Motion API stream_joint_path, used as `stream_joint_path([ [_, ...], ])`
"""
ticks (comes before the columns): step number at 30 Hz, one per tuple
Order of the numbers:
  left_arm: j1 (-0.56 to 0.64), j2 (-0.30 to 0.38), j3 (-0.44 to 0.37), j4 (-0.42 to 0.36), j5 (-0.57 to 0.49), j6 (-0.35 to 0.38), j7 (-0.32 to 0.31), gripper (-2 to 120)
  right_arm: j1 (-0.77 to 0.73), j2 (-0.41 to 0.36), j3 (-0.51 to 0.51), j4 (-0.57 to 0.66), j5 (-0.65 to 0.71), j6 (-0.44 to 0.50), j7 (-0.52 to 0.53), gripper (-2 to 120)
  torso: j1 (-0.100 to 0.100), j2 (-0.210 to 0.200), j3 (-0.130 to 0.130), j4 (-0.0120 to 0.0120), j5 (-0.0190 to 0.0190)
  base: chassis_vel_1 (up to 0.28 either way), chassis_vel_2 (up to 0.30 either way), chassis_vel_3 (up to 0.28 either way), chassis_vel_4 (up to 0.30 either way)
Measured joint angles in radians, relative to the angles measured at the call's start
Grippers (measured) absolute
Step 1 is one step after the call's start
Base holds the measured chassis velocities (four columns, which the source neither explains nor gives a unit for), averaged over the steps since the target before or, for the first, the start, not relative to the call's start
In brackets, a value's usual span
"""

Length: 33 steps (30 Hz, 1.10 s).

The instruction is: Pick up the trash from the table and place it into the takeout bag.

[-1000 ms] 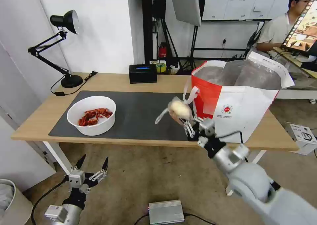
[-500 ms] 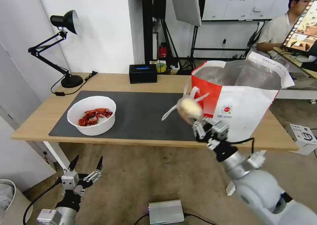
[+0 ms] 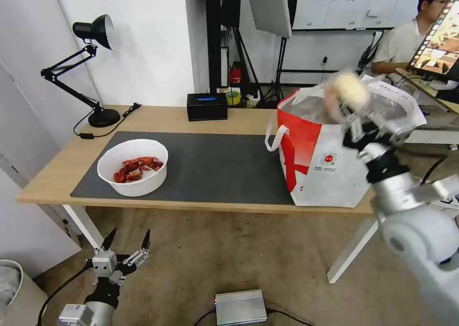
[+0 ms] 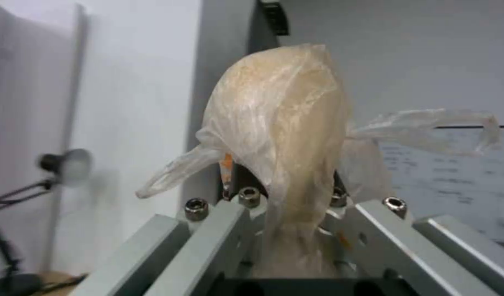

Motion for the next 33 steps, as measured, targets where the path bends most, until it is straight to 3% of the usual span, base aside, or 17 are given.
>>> stream_joint_path([
  [9,-0.017,0.029,0.027,0.016,0.0,0.002,0.005,100,0.099,-0.107,0.02,-0.034,0.14,-0.132,0.116,6,0.0,0.0,0.0,-0.0003,0.0003,0.0,0.0,0.0,0.0],
  [19,-0.028,0.026,0.043,0.021,0.0,0.002,0.009,100,0.37,-0.213,-0.147,-0.158,0.44,-0.392,0.323,6,0.0,0.0,0.0,0.0001,0.0002,0.0,0.0,0.0,0.0],
  [30,-0.027,0.026,0.044,0.028,-0.001,-0.003,0.028,100,0.505,-0.224,-0.225,-0.193,0.681,-0.558,0.459,6,0.0,0.0,0.0,-0.0002,0.0001,0.0,0.0,0.0,0.0],
  [33,-0.03,0.028,0.052,0.028,-0.001,-0.003,0.028,100,0.517,-0.213,-0.23,-0.194,0.786,-0.608,0.537,6,0.0,0.0,0.0,-0.0002,0.0001,0.0,0.0,0.0,0.0],
])
